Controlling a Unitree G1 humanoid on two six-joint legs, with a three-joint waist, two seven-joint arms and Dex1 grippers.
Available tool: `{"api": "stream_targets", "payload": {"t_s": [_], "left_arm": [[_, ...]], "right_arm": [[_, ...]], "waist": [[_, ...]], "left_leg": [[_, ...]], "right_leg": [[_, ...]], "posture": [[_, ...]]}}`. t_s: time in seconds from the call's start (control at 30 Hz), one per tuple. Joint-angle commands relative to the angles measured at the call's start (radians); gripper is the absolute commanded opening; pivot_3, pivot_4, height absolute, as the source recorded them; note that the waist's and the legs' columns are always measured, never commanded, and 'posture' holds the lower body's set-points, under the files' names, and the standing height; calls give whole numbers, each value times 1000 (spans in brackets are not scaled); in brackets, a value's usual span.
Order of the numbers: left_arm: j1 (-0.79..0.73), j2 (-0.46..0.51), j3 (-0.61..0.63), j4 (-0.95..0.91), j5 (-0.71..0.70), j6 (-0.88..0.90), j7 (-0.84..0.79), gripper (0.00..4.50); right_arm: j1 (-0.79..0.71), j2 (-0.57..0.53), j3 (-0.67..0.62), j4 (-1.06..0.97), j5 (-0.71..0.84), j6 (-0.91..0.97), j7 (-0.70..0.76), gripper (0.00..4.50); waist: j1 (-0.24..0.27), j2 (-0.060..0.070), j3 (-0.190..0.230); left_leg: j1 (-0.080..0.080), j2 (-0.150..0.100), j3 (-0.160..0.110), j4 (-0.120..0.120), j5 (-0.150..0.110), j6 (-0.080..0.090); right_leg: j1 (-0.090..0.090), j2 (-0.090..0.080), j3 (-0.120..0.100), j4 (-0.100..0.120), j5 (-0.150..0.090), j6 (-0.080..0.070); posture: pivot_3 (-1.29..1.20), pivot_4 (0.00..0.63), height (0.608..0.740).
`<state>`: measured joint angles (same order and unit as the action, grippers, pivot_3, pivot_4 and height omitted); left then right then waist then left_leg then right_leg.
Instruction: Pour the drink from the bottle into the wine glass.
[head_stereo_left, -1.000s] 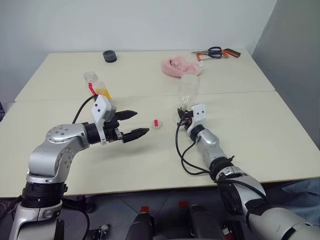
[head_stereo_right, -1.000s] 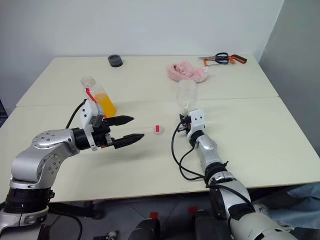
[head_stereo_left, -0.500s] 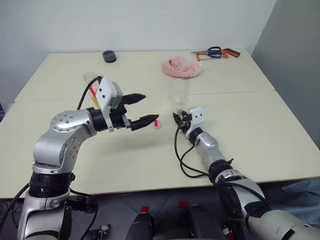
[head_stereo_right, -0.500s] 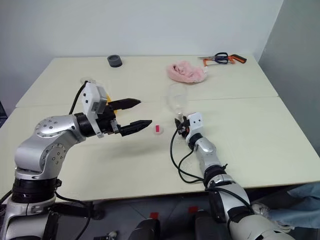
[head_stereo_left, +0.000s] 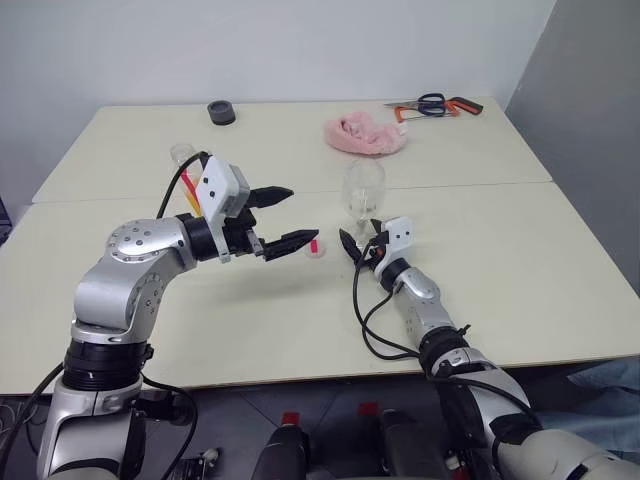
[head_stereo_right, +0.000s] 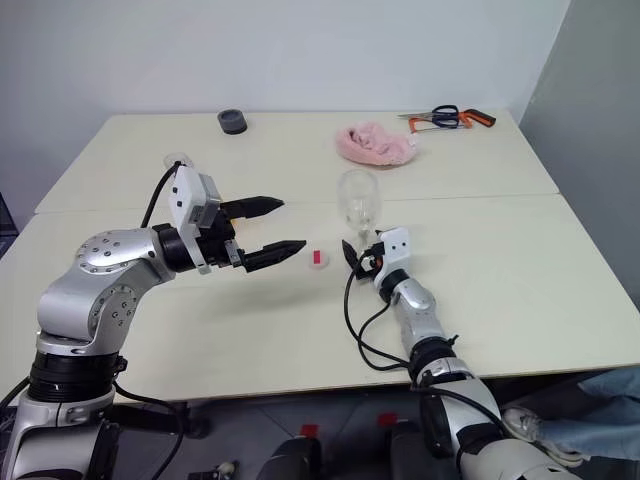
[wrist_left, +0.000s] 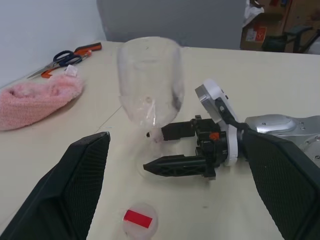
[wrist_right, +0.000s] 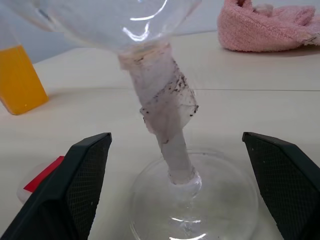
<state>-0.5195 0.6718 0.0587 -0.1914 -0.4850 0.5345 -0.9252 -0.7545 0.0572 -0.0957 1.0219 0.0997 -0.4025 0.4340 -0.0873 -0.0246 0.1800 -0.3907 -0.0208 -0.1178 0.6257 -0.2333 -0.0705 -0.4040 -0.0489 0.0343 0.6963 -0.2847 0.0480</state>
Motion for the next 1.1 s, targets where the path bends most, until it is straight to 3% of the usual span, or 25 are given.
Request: {"api": "stream_targets", "payload": {"t_s": [0.03, 0.7, 1.1], "left_arm": [[2, 7, 3, -5, 7, -28, -9, 4500], [186, 28, 74, 138, 77, -163, 8, 4500], [174, 40, 74, 138, 67, -163, -12, 4500]], "right_arm": [[19, -1, 4, -28, 6, 15, -1, 4470], [141, -5, 18, -322, 19, 141, -61, 4470], [78, 8, 23, -298, 15, 182, -78, 4470]], "waist": [[0, 0, 0], [4, 0, 0], [4, 0, 0]], "left_leg": [[0, 0, 0, 0, 0, 0], [0, 0, 1, 0, 0, 0], [0, 0, 2, 0, 0, 0]], "right_leg": [[0, 0, 0, 0, 0, 0], [0, 0, 1, 0, 0, 0], [-1, 0, 2, 0, 0, 0]], "posture": [[0, 150, 740], [0, 150, 740], [0, 150, 740]]}}
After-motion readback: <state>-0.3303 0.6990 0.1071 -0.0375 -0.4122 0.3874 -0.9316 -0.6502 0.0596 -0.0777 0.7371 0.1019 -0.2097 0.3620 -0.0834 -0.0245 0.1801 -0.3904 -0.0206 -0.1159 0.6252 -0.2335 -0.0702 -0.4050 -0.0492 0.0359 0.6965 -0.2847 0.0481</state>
